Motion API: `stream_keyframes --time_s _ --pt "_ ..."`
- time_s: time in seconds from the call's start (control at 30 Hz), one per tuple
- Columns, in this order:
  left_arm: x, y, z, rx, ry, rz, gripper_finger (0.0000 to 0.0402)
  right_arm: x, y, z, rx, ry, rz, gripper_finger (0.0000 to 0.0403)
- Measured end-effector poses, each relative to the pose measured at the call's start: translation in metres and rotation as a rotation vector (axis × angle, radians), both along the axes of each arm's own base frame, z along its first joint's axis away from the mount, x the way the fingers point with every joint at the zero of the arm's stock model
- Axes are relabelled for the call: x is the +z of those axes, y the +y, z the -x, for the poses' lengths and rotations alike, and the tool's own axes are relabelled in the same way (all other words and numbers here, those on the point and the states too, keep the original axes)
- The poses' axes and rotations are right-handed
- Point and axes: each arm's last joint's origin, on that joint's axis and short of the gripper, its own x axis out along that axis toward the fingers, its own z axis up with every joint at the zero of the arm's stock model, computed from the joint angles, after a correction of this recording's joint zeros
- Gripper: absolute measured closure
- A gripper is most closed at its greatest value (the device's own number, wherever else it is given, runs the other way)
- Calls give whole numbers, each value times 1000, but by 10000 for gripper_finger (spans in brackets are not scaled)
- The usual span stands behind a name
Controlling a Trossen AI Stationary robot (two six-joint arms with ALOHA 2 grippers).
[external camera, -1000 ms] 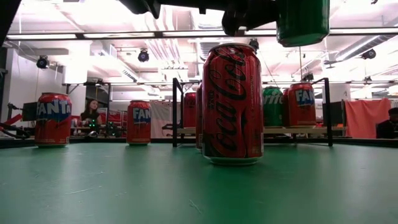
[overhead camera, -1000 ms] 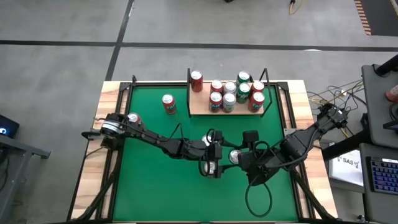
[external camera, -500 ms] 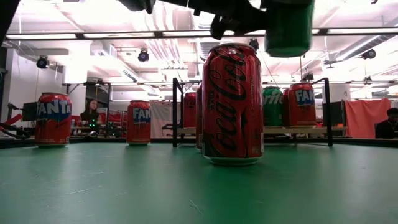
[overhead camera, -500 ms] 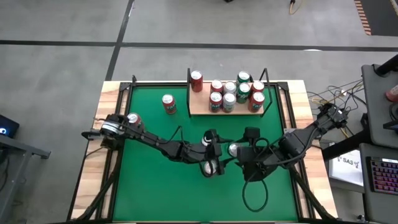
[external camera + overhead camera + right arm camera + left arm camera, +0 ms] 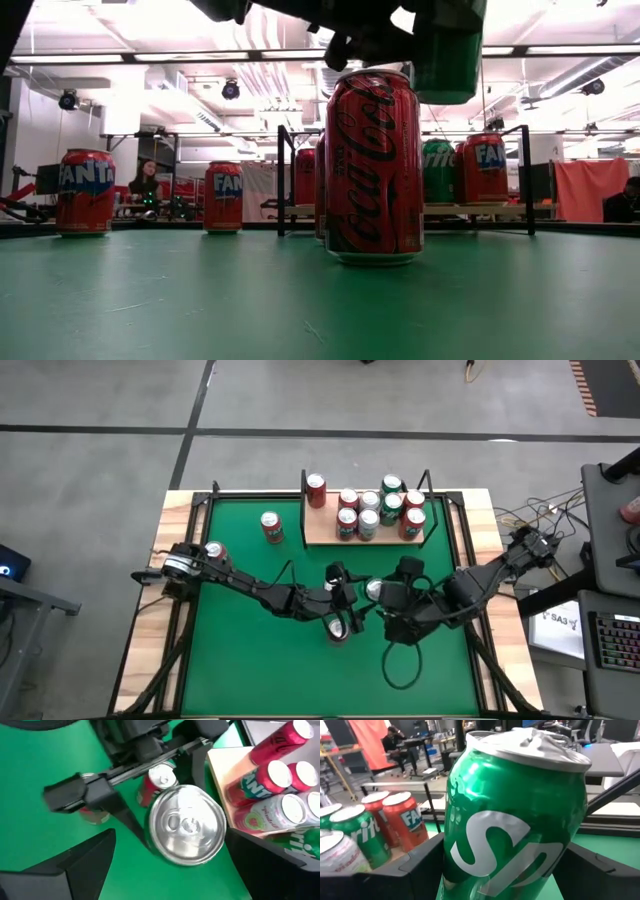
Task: Place canned beverage on shelf
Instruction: Put the green soda can on the shelf aligned with the other green soda can
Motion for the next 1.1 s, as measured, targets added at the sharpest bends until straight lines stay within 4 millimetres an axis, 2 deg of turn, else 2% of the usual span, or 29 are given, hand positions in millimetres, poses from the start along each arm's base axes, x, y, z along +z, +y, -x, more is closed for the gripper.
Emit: stream_keyframes --time_s 0.33,0.43,0.53,0.73,0.93,1.1 --pt "2 0 0 -5 -14 1 114 -13 -13 -19 -36 57 54 41" --pt "2 0 0 -5 -13 0 111 -15 -13 -21 -29 61 59 77" --pt "2 0 0 -6 -14 1 87 -15 -13 -21 -28 60 57 125" --pt "5 -3 1 -20 -23 -1 38 -14 -14 -19 -21 79 31 125" --pt "13 -12 9 -46 36 -93 31 -2 -22 -11 -9 81 9 125" --pt "25 -12 22 -69 112 -126 30 12 -38 2 4 89 21 125"
